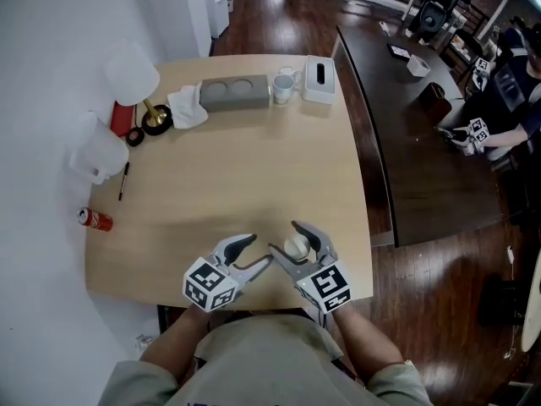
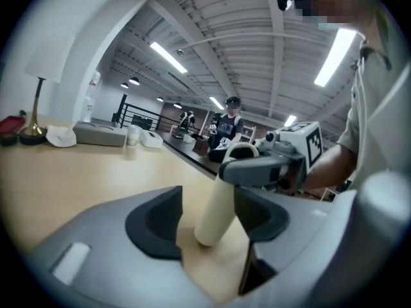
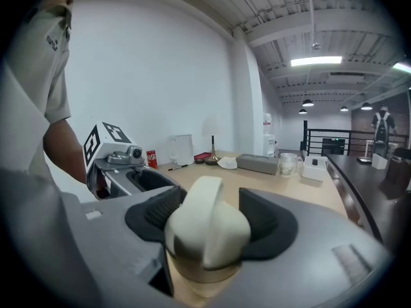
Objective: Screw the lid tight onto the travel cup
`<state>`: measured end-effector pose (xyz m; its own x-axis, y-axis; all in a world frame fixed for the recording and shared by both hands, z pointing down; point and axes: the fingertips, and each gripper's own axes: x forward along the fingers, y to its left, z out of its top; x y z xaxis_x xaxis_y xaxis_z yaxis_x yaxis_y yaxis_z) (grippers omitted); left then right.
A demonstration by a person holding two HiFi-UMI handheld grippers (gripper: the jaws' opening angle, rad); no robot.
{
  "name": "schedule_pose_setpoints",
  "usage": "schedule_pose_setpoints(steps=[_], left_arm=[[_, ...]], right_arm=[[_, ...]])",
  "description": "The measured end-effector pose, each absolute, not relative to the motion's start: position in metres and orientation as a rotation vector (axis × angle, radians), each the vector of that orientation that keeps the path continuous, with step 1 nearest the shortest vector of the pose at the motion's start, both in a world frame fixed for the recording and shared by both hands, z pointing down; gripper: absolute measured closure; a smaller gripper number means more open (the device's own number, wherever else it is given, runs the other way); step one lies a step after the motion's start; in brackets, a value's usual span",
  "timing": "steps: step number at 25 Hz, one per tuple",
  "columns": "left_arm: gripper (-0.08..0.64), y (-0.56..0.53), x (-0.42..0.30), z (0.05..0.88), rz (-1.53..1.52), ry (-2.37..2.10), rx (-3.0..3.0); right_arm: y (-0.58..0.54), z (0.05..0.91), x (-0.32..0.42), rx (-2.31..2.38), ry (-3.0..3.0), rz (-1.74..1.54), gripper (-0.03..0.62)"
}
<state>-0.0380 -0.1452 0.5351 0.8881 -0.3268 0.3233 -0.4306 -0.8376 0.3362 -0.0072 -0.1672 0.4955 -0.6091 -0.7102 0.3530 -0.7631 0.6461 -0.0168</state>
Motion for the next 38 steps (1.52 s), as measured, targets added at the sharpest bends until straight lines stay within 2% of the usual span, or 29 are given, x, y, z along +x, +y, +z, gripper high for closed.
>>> schedule_pose_setpoints(steps=[4,18,24,28,30,32,34,38], left_arm=[[0.331,-0.147,-0.052,0.532,0.318,-0.643,2.632],[0.345,-0.138,-0.078,0.528,0.243,-0.717,2.593],[0.355,-0.133,-0.088,0.507,0.168,-0.714,2.616],[0.427,-0.130,-0.109,0.481,0.055,-0.787,2.616],[0.542,-0.126,-0.118,0.471,0.022,-0.800,2.632],[0.558,-0.120,-0.119,0.464,0.030,-0.779,2.660],[0.558,-0.112,-0.116,0.457,0.054,-0.751,2.695],[0.558,-0.091,-0.105,0.438,0.064,-0.784,2.731]], right_arm=[[-0.164,0.504,-0.005,1.209,-2.537,0.255,0.305],[-0.153,0.506,-0.007,1.201,-2.523,0.207,0.304],[-0.132,0.486,0.004,1.247,-2.494,0.250,0.259],[-0.098,0.456,0.017,1.363,-2.476,0.296,0.259],[-0.080,0.441,0.025,1.484,-2.454,0.352,0.259],[-0.065,0.427,0.032,1.616,-2.431,0.389,0.264],[-0.055,0.417,0.035,1.712,-2.414,0.383,0.371],[-0.039,0.410,0.029,1.751,-2.383,0.309,0.529]])
